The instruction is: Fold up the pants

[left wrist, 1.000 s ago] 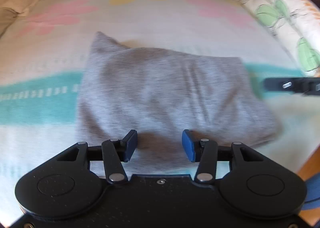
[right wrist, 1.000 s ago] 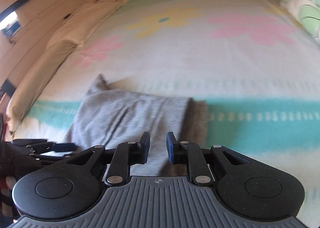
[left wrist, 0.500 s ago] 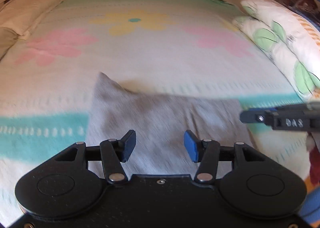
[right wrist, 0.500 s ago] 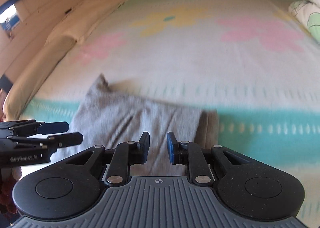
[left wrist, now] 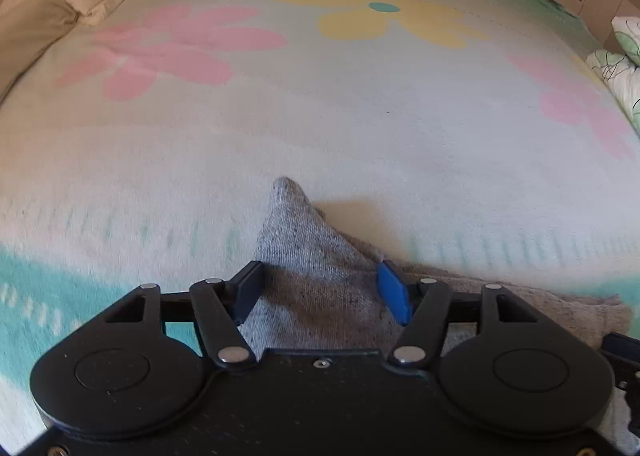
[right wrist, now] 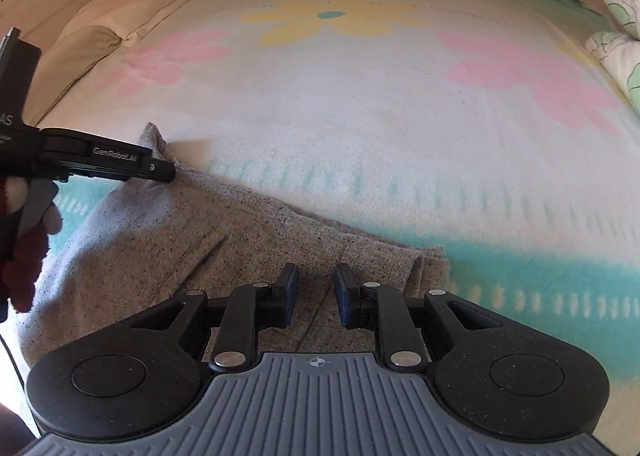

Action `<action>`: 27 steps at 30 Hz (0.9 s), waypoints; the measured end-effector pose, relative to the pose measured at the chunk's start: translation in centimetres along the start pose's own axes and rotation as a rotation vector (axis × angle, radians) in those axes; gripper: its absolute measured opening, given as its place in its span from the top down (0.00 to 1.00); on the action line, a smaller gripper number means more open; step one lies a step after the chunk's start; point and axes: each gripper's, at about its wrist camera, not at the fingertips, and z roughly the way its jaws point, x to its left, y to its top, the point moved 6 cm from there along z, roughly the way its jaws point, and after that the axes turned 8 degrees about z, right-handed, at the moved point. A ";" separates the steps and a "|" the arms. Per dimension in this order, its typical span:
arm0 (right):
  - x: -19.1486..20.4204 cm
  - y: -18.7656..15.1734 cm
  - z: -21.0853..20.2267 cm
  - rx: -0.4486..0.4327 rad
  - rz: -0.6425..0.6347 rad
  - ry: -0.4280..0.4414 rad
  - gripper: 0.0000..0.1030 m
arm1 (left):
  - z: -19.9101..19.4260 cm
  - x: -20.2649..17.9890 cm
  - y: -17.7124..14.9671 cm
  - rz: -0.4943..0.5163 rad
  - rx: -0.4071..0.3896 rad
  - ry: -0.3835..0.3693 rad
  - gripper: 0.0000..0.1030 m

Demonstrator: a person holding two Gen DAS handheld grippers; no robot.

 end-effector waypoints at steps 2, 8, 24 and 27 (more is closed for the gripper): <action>-0.1 0.0 0.0 0.001 0.007 0.010 0.80 | 0.0 0.6 0.4 -0.026 -0.013 0.016 0.35; -1.0 -1.1 -1.1 -0.027 -0.022 0.021 0.80 | -2.0 5.4 1.5 -0.306 -0.045 -0.059 0.39; -8.7 -2.6 -4.0 -0.004 0.373 0.223 0.31 | -9.0 2.8 -4.6 -0.045 -0.038 -0.125 0.33; -9.1 -3.6 -3.5 0.026 0.403 0.231 0.31 | -8.7 2.5 -5.9 -0.017 -0.009 -0.136 0.32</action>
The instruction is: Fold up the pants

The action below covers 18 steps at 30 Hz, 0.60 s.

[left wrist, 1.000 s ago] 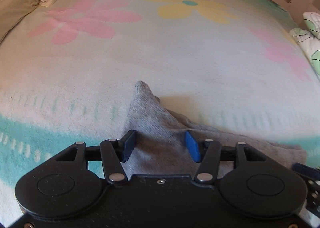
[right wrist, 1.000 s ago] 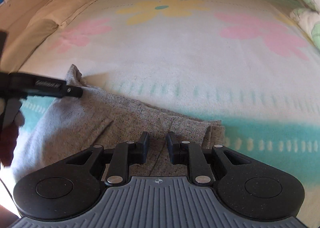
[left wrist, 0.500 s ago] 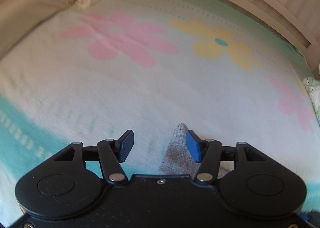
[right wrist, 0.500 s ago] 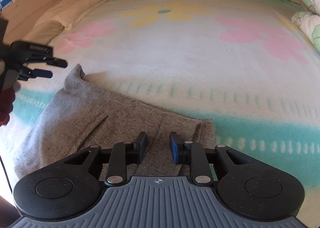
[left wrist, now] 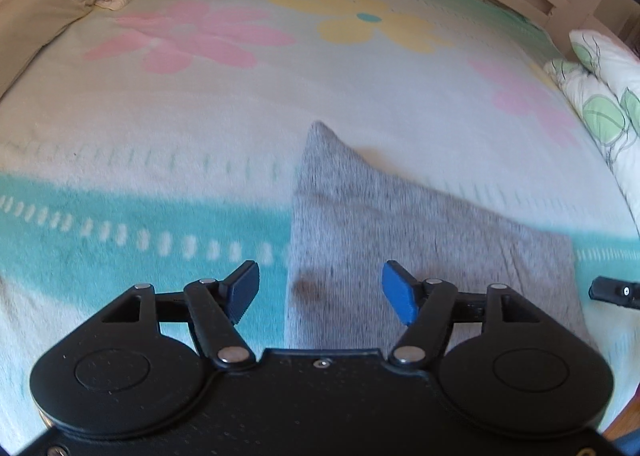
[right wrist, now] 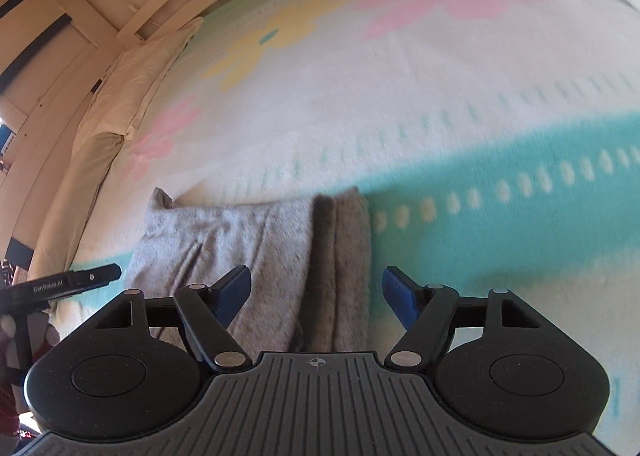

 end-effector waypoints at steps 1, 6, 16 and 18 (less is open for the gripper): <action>-0.1 -0.2 0.2 0.010 0.009 0.001 0.31 | 0.1 0.0 -0.3 0.009 0.011 -0.001 0.32; -0.2 -0.9 0.8 0.046 0.030 0.027 0.30 | 0.7 0.0 -1.1 0.030 0.031 0.003 0.26; 1.3 -1.5 2.7 0.062 -0.026 0.055 0.15 | 2.6 1.4 -1.8 -0.052 0.027 -0.065 0.11; 1.6 -1.5 3.0 0.055 -0.052 0.052 0.15 | 2.9 1.1 -1.6 -0.033 0.020 -0.064 0.08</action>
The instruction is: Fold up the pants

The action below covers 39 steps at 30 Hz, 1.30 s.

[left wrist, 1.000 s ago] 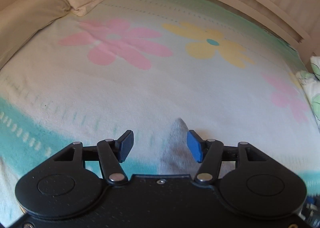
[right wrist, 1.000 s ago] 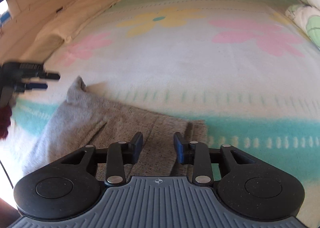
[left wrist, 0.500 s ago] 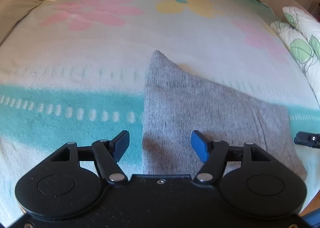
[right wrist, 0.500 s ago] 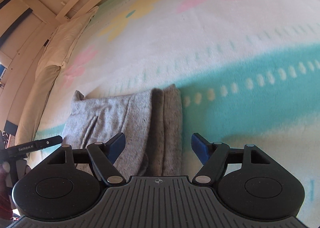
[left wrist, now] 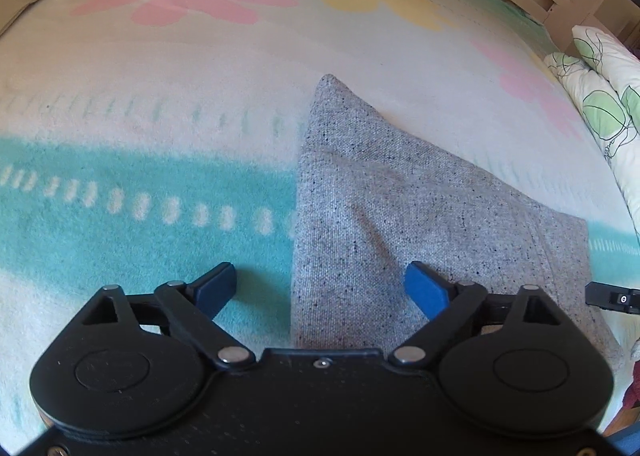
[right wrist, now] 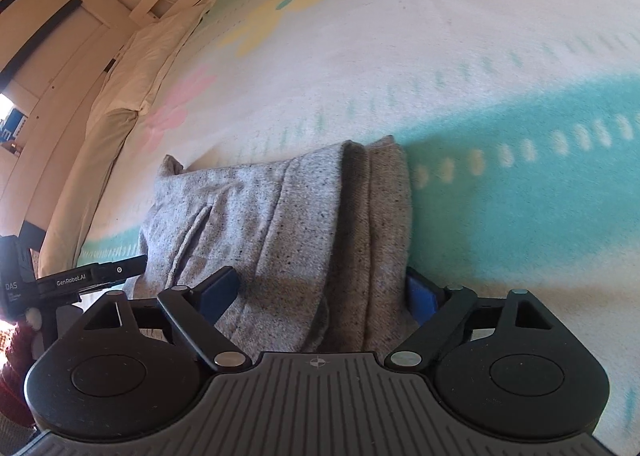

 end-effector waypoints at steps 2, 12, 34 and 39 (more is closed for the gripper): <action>0.4 0.1 0.4 -0.002 -0.029 -0.008 0.15 | 0.4 -0.4 0.1 0.017 0.002 -0.011 0.03; 0.8 0.0 0.2 0.011 -0.002 0.028 0.63 | 0.8 -1.3 0.6 0.011 0.013 -0.050 0.13; 5.0 0.3 -3.5 -0.112 -0.225 -0.035 0.75 | -4.5 -6.5 2.2 0.074 -0.117 0.129 0.77; 6.4 2.1 -4.1 -0.161 -0.249 -0.037 0.75 | -5.5 -7.0 3.8 0.075 -0.163 0.147 0.77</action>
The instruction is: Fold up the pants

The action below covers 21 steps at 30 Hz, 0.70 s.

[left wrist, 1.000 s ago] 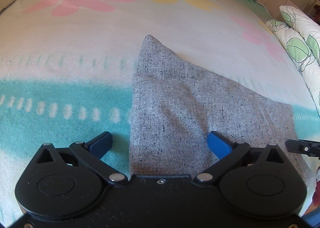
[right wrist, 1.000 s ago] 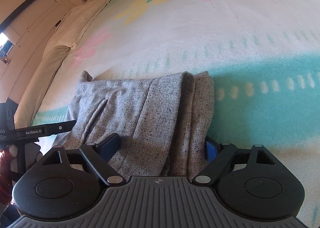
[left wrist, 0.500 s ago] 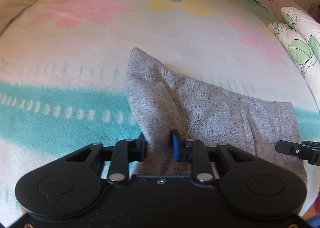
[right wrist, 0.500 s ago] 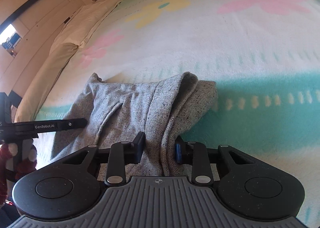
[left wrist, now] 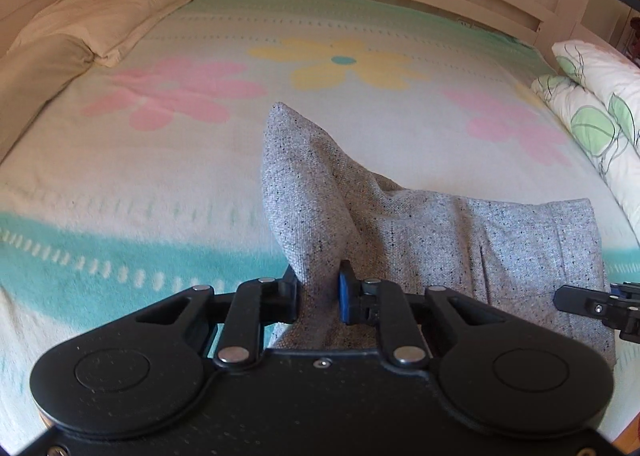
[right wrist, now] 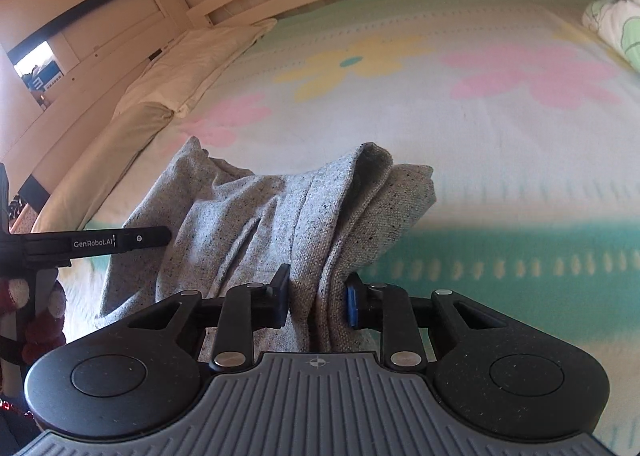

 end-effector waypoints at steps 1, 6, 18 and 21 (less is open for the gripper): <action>0.3 0.6 0.1 -0.009 -0.011 -0.003 0.75 | 0.0 0.1 0.5 -0.002 -0.006 0.006 0.77; 1.9 4.3 1.9 -0.040 -0.064 -0.019 0.75 | 0.3 1.3 3.8 -0.027 -0.038 0.040 0.77; 3.0 14.3 10.9 -0.094 -0.116 -0.078 0.68 | 7.5 5.2 11.9 -0.083 -0.041 0.148 0.65; 1.1 14.7 13.3 -0.122 -0.097 -0.284 0.66 | 9.6 7.1 11.4 -0.117 0.006 0.255 0.65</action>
